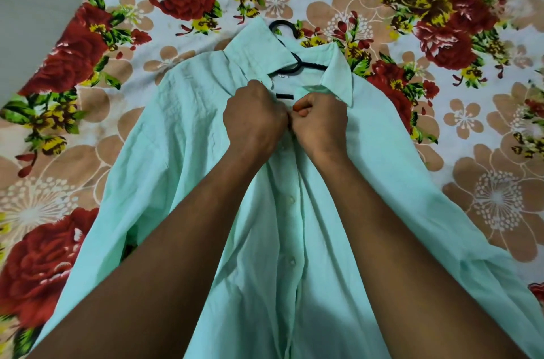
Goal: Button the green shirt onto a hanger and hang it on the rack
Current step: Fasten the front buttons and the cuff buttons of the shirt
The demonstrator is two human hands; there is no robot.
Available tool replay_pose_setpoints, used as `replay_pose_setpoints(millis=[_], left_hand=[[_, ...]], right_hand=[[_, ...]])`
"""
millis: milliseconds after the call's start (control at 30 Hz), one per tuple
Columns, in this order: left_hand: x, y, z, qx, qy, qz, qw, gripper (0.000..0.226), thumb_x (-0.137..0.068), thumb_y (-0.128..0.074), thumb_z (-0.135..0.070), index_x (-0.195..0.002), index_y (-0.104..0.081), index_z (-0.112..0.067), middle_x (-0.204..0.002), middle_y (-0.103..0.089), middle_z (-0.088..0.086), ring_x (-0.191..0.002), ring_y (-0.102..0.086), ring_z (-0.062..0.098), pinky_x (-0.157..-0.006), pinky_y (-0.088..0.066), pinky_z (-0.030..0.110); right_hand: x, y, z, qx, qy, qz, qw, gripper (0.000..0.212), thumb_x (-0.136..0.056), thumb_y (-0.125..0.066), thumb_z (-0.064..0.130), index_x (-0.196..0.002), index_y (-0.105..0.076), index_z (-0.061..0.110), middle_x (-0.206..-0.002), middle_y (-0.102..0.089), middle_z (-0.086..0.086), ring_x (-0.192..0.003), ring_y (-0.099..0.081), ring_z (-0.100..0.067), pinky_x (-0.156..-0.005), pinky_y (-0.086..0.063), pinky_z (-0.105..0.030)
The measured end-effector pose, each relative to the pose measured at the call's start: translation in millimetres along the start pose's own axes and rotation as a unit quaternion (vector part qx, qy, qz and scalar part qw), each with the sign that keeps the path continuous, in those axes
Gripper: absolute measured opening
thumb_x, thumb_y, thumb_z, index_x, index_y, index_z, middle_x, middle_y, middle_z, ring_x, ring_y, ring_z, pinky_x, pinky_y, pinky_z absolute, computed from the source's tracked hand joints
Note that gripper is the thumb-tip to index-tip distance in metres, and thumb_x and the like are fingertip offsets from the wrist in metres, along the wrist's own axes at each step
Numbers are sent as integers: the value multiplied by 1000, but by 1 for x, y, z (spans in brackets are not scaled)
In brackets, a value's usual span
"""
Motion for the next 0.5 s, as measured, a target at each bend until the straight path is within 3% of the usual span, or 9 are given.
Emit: replay_pose_setpoints(millis=[100, 167, 233, 300, 367, 500], left_hand=[[-3, 1, 4, -17, -14, 5, 1000, 25, -77, -59, -14, -63, -39, -10, -66, -45, 9, -70, -58, 37, -48, -22, 31], [-2, 6, 4, -14, -16, -4, 1000, 33, -81, -59, -20, -60, -34, -13, -64, -44, 8, -70, -59, 38, -52, -26, 30], [0, 8, -4, -41, -32, -9, 999, 41, -88, -62, -39, -66, -40, -12, -69, -49, 7, -74, -60, 35, -58, -31, 32], [2, 4, -14, -75, -56, -3, 996, 40, -90, -64, -47, -85, -52, -10, -89, -61, 12, -88, -61, 35, -64, -34, 34], [2, 2, -20, -90, -68, -2, 994, 30, -92, -65, -37, -97, -56, -9, -103, -64, 14, -97, -61, 37, -67, -33, 35], [3, 7, -6, -64, -56, -21, 996, 8, -84, -58, -13, -80, -52, -10, -85, -60, 12, -81, -59, 35, -62, -33, 35]], right_hand=[[-1, 7, 5, 10, 9, -25, 1000, 6, -88, -73, 16, -87, -79, 17, -84, -77, 1, -78, -71, -16, -77, -59, -29], [2, 12, 12, 2, 20, -40, 999, 6, -89, -73, 17, -89, -79, 16, -84, -77, 1, -78, -71, -15, -77, -58, -30], [2, 17, 13, -14, 25, -55, 998, 6, -89, -72, 18, -90, -78, 16, -85, -77, 1, -78, -71, -15, -79, -58, -31], [1, 21, 8, -30, 13, -61, 998, 5, -89, -72, 18, -90, -77, 16, -86, -77, 0, -80, -71, -16, -78, -55, -29], [0, 20, 1, -47, -7, -58, 997, 5, -90, -71, 17, -90, -76, 16, -86, -76, 0, -81, -70, -16, -78, -54, -28], [4, 13, 0, -79, -19, -37, 996, 5, -91, -71, 17, -89, -75, 16, -82, -73, 5, -76, -67, -11, -75, -55, -26]])
Point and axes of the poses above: each hand's wrist, its own x-axis away from the middle knuckle, its own y-axis out of the back of the hand, z = x × y, the point moved 10 cm from there along -x, towards the middle knuckle
